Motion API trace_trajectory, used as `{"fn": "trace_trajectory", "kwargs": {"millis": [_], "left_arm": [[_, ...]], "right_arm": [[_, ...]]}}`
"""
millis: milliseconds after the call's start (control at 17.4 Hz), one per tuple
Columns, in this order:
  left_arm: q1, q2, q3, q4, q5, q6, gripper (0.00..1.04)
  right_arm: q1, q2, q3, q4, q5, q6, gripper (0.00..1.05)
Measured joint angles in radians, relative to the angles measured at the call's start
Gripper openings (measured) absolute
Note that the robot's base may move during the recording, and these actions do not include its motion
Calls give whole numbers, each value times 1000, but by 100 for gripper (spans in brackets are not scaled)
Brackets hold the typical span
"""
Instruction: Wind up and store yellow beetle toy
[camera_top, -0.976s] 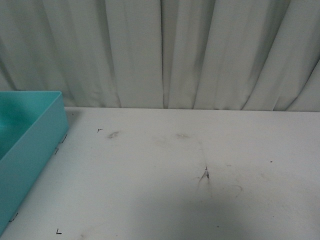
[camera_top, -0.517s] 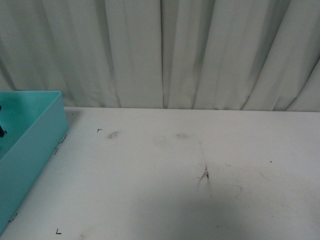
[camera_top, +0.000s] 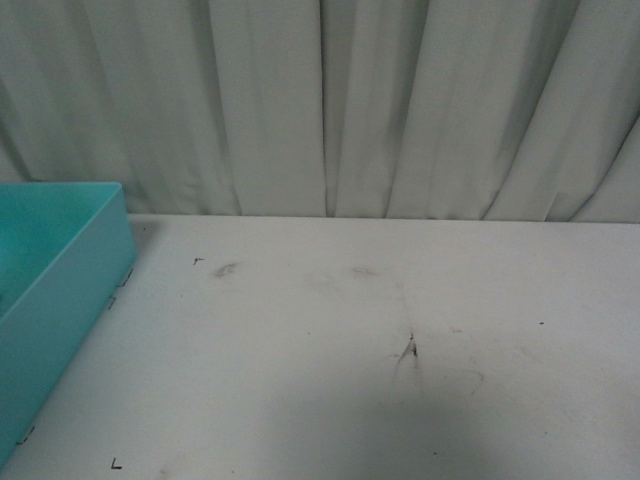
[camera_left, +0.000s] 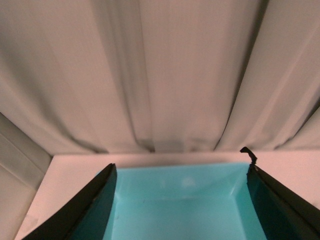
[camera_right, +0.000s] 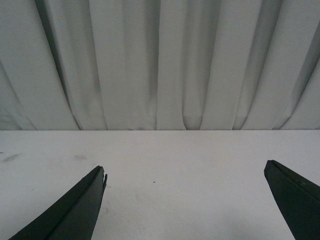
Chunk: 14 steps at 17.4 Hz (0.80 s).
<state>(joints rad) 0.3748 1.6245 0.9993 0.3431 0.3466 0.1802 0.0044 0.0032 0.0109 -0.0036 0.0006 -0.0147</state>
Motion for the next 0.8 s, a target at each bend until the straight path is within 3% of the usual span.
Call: {"fn": "trace_trajectory", "kwargs": {"millis": [57,172,402,804], "left_arm": [[-27,-108,-175,227,-17,-83,67],[-122,-251,-449,500,-76,-153,36],[-184,-401,-658,529,-164,-174,2],[-264,-612,-830,489,-241,-176,2]], "right_arm": [[0,0,0,-1,0,0,98],[0,0,0,0,0,0,98],[0,0,0,0,0,0,98],[0,0,0,0,0,0,98]]}}
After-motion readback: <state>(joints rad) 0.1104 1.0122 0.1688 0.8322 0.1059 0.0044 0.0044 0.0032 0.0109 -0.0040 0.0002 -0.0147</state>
